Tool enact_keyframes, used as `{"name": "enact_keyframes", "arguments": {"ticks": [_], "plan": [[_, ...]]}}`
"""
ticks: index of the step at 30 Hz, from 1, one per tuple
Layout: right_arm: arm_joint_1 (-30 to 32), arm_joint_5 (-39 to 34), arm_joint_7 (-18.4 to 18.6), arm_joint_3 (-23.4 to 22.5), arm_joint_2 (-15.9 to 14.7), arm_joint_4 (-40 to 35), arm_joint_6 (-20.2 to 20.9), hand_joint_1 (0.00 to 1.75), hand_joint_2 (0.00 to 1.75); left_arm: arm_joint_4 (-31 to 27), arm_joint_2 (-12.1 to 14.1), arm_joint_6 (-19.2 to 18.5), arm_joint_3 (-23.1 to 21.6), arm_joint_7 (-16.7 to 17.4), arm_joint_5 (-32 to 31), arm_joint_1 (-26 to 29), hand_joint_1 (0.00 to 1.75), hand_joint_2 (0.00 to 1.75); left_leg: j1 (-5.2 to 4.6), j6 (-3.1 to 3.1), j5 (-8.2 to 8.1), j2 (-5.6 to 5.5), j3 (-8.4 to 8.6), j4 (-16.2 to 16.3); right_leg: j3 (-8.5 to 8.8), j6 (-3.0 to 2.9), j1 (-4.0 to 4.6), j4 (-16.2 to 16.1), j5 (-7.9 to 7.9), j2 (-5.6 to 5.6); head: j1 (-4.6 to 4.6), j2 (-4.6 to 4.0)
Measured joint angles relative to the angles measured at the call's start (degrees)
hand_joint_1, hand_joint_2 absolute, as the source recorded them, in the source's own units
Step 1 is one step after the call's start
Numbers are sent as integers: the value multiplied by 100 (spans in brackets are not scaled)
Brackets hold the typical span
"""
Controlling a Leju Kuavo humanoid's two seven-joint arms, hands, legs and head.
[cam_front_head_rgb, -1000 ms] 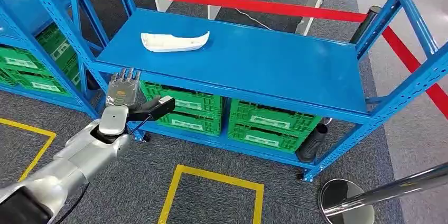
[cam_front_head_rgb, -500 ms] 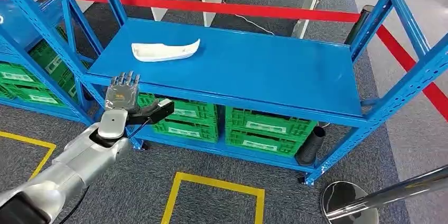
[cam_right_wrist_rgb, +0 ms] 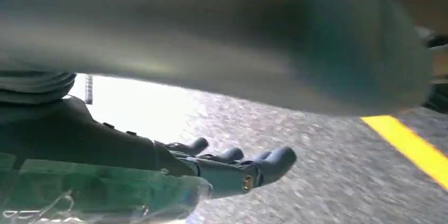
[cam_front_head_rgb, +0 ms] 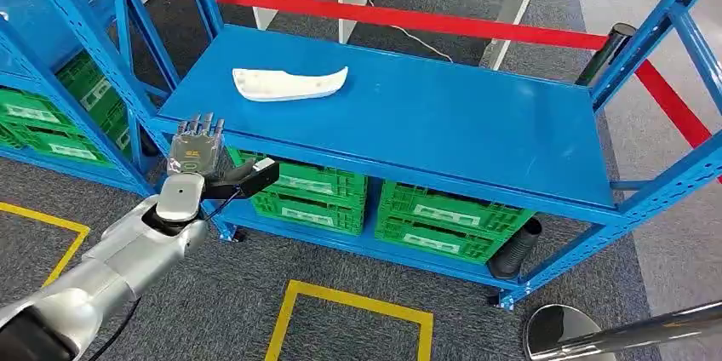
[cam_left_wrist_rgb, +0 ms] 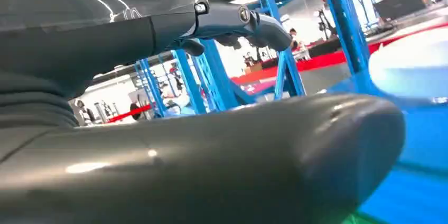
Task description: Take the parts from the cabinet and place them on the table.
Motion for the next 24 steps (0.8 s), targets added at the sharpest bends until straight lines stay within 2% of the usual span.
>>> {"name": "enact_keyframes", "arguments": {"ticks": [1, 2, 3, 4, 5, 6, 7, 8, 9, 11, 12, 13, 14, 16, 18, 19, 21, 22, 23, 24], "plan": [[-2, 0, 0, 0, -5, 0, 0, 0, 0, -18, 2, 0, 2, 0, 0, -7, 0, 0, -4, -16, -48, 0, 68, 0, 166, -47, 23, -477, 298, 0, 0, 0], [3, 0, 0, 0, -9, 0, 0, 0, 0, -24, 2, 0, 0, 0, 0, -7, 0, 0, -2, -43, -80, 2, 77, -22, 235, -78, 42, -538, 225, 0, -9, 0], [-2, 0, -2, 2, -11, 0, 0, 0, 0, -26, 2, -7, -2, 0, 0, -18, 0, 0, -19, -77, -99, -5, 91, -4, 293, -83, 73, -666, 212, 0, -33, 2], [-23, 0, -2, 2, -11, -7, 2, 0, 0, -28, 4, -4, -2, 0, 0, -10, 0, 0, -2, -115, -96, -2, 76, -10, 363, -87, 79, -802, 77, 2, -6, 0], [-22, 0, 0, 0, -13, -7, 2, 0, 0, -28, 4, -2, 0, 0, 0, -1, 0, 0, 10, -152, -103, 6, 89, -49, 357, -106, 95, -787, 66, 17, -15, 2], [-9, 0, 0, 2, -13, -7, 2, 0, 0, -33, 4, -2, 2, 0, 0, -9, 0, 0, 3, -187, -110, 8, 122, -80, 384, -134, 88, -823, 62, 19, -4, 0], [3, 0, 0, 2, -9, -7, 15, 0, 0, -39, 17, -2, 11, 0, 0, -7, 0, 0, 7, -221, -147, 11, 133, -73, 454, -168, 23, -909, 83, 12, -4, 0], [0, 0, 0, 2, -13, -7, 15, 0, 0, -42, 15, -11, 9, 0, 0, -13, 0, 0, 6, -252, -193, 13, 114, 35, 516, -184, 22, -950, 72, 13, -24, 0], [-12, 0, 0, 2, -15, -7, 9, 0, 0, -42, 20, -39, 9, 2, 0, -19, 0, 0, 13, -282, -330, 13, -22, 346, 567, -218, 15, -963, 51, 9, -28, 0], [-16, 0, 0, 2, -11, -18, 15, 0, 0, -42, 50, -68, 7, 15, 7, 22, 0, 0, 28, -327, -632, 13, -509, 1245, 644, -245, 15, -963, -9, 13, -44, 0], [-8, 0, 0, 2, -9, -20, 15, 0, 0, -41, 57, -72, 7, 15, 7, 47, 0, 0, 32, -342, -667, 13, -708, 1521, 682, -242, 15, -962, -41, 13, -42, 0], [3, 0, 0, 2, -9, -20, 15, 0, 0, -42, 61, -72, 7, 15, 7, 66, 0, 0, 36, -350, -556, 13, -796, 1537, 730, -232, 13, -961, -78, 16, -46, 0], [13, 0, 0, 2, -7, -20, 15, 0, 0, -42, 66, -74, 7, 15, 7, 71, 0, 0, 41, -352, -315, 14, -759, 1324, 786, -219, 8, -958, -120, 17, -48, 0], [8, 0, 0, 2, -4, -20, 15, 0, 0, -42, 79, -74, 15, 15, 7, 67, 0, 0, 56, -347, 376, 16, -420, 366, 923, -173, -6, -939, -228, 18, -50, 0], [-10, 0, 0, 2, -5, -20, 15, 0, 0, -42, 92, -81, 9, 15, 7, 64, 0, 0, 17, -292, 321, 13, -243, 54, 961, -84, 29, -911, -311, 30, -81, 0], [-18, 0, 0, 2, -5, -20, 15, 0, 0, -42, 94, -87, 13, 15, 7, 65, 0, 0, 5, -200, 241, 15, -217, 24, 935, -59, 27, -920, -305, 28, -68, 0], [-9, 0, 0, 2, -5, -22, 17, 0, 0, -44, 98, -92, 13, 15, 4, 74, 0, 0, -6, -136, 222, 7, -242, 20, 953, 1, 19, -984, -306, 13, -61, 0], [-12, 0, 0, 2, -7, -22, 20, 0, 0, -52, 103, -90, 20, 15, 2, 67, 0, 0, 35, -96, 231, 9, -218, -14, 963, 41, 18, -979, -346, 14, -55, 0], [-17, 0, -2, 2, 0, -24, 20, 0, 0, -66, 105, -87, 33, 15, -11, 62, 0, 0, 44, -65, 216, 8, -195, -28, 930, 73, 17, -871, -401, 9, -50, 0], [-26, 0, -2, 2, 0, -26, 24, 0, 0, -81, 105, -85, 35, 15, -33, 56, 0, 0, 44, -38, 199, 9, -182, -28, 772, 86, 16, -582, -526, 7, -26, 0]]}}
